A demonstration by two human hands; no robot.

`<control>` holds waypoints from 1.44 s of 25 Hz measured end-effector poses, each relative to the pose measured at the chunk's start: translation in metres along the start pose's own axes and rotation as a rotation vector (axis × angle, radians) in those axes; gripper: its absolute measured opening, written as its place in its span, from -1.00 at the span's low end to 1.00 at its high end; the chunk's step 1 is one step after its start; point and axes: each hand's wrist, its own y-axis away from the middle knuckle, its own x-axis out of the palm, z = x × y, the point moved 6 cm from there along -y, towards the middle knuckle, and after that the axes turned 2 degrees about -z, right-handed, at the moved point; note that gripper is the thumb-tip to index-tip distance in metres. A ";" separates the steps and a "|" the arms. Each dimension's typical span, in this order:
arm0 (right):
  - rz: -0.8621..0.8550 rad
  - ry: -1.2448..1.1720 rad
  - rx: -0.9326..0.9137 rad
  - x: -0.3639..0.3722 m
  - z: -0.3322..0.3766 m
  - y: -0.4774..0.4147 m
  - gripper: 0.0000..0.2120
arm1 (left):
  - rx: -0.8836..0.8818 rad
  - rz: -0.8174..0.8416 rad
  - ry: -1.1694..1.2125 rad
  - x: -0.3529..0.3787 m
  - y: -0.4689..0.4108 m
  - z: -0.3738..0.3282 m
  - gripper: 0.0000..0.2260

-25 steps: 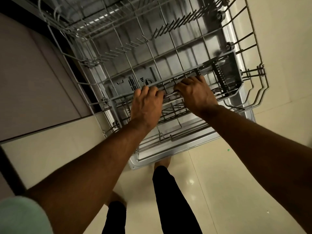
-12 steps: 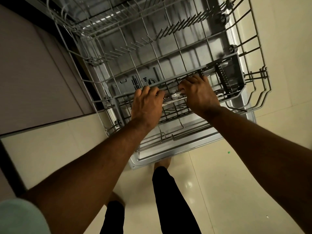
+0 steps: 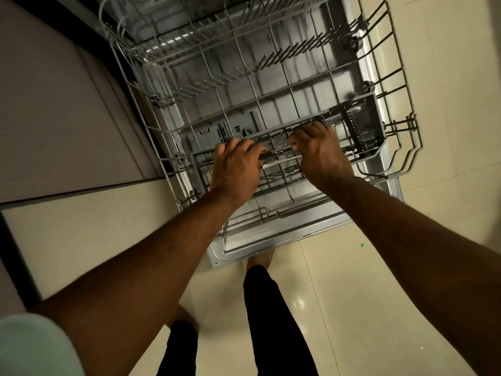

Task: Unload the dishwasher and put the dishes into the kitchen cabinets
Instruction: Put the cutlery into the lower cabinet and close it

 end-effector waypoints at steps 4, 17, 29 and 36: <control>-0.116 0.001 0.108 -0.017 -0.004 0.013 -0.69 | -0.044 -0.016 0.127 -0.009 0.006 0.002 -0.55; -0.095 -0.400 0.235 -0.045 0.097 0.091 -0.88 | -0.275 0.089 0.619 -0.079 0.103 0.072 -0.93; 0.105 -0.575 0.230 0.026 0.346 0.139 -0.86 | -0.542 -0.010 0.730 -0.125 0.337 0.250 -0.85; 0.156 -0.548 0.099 0.045 0.480 0.094 -0.87 | -0.696 -0.191 0.932 -0.143 0.398 0.376 -0.86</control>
